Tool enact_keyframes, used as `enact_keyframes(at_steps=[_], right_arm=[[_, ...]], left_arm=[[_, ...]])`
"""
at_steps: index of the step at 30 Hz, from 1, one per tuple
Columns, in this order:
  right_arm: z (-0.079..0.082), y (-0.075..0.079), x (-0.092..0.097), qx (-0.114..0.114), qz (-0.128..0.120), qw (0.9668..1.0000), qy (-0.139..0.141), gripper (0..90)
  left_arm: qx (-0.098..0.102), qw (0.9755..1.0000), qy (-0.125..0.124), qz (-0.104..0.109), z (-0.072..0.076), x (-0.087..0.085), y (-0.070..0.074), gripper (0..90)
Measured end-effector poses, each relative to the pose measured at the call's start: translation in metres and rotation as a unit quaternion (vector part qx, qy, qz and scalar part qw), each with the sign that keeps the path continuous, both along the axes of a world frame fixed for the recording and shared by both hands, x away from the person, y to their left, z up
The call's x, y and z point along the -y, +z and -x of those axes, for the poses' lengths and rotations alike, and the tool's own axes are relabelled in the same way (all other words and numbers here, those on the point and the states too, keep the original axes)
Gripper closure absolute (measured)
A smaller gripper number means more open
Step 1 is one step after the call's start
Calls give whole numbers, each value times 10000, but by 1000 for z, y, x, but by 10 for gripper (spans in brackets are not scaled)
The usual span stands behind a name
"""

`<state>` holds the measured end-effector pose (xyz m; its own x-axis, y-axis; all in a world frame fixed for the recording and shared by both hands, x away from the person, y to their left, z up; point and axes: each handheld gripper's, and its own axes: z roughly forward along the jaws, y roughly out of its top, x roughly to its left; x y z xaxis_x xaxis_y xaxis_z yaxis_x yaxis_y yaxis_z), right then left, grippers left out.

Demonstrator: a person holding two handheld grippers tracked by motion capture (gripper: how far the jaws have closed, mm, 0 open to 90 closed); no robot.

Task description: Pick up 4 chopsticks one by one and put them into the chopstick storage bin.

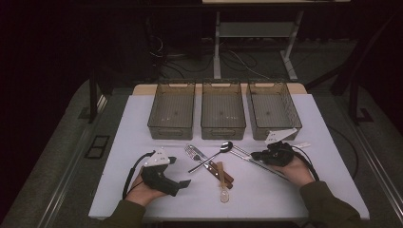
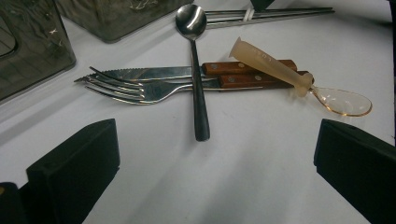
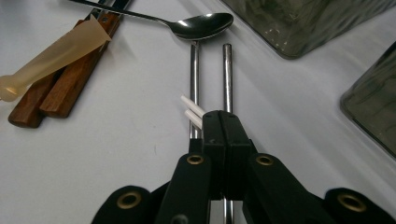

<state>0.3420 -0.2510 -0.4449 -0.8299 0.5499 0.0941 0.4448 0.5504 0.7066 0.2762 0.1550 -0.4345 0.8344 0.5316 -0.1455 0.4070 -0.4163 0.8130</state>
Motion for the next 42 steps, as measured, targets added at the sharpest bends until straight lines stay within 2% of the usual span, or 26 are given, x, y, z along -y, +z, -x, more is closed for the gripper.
enact_keyframes(at_steps=[42], right_arm=[[-29, -6, -5, 129, -92, 9995, -286, 896]], left_arm=[[-25, 10000, 4, -27, 0, 0, -1, 0]])
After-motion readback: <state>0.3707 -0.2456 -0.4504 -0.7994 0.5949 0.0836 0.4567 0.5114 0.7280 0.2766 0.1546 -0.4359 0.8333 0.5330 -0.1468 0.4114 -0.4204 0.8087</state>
